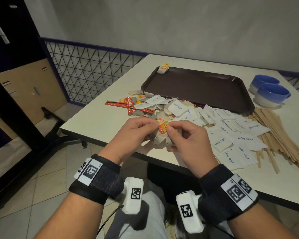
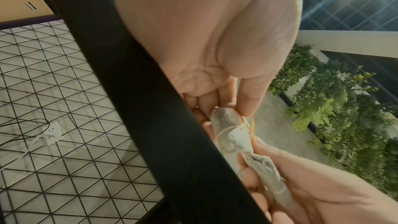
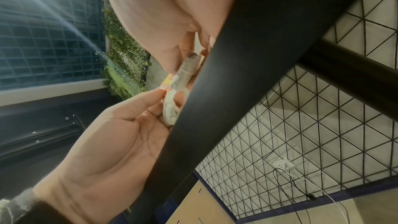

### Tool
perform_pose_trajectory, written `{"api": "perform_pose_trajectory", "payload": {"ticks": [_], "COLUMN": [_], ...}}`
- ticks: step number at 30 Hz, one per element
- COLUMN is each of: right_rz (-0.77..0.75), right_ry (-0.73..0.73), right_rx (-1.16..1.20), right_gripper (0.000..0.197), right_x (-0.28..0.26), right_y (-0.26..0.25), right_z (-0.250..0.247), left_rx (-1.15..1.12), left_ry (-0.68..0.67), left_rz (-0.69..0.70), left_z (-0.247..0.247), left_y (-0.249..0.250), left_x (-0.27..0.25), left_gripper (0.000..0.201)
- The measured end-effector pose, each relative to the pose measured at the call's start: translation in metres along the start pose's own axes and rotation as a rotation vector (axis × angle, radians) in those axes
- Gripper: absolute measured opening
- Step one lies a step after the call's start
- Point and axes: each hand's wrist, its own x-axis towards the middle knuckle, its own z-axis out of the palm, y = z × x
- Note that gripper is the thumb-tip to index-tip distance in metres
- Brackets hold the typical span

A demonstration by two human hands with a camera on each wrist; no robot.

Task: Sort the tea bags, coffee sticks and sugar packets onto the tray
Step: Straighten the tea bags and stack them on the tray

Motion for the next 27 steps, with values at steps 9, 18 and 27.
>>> {"api": "perform_pose_trajectory", "payload": {"ticks": [9,18,27], "right_rz": [0.009,-0.019,0.05], "right_ry": [0.013,-0.013,-0.014], "right_rx": [-0.042,-0.09,0.017], "right_gripper": [0.008,0.008,0.007], "right_x": [0.002,0.001,-0.003], "right_y": [-0.003,-0.005,-0.01], "right_z": [-0.001,0.0,-0.003], "left_rx": [0.029,0.014,0.108], "left_ry": [-0.042,-0.021,-0.004], "left_rz": [0.074,0.087,0.124], "left_z": [-0.003,-0.002,-0.001], "left_y": [-0.003,-0.004,-0.005], "left_x": [-0.001,-0.001,-0.003], "left_gripper": [0.019,0.027,0.029]}}
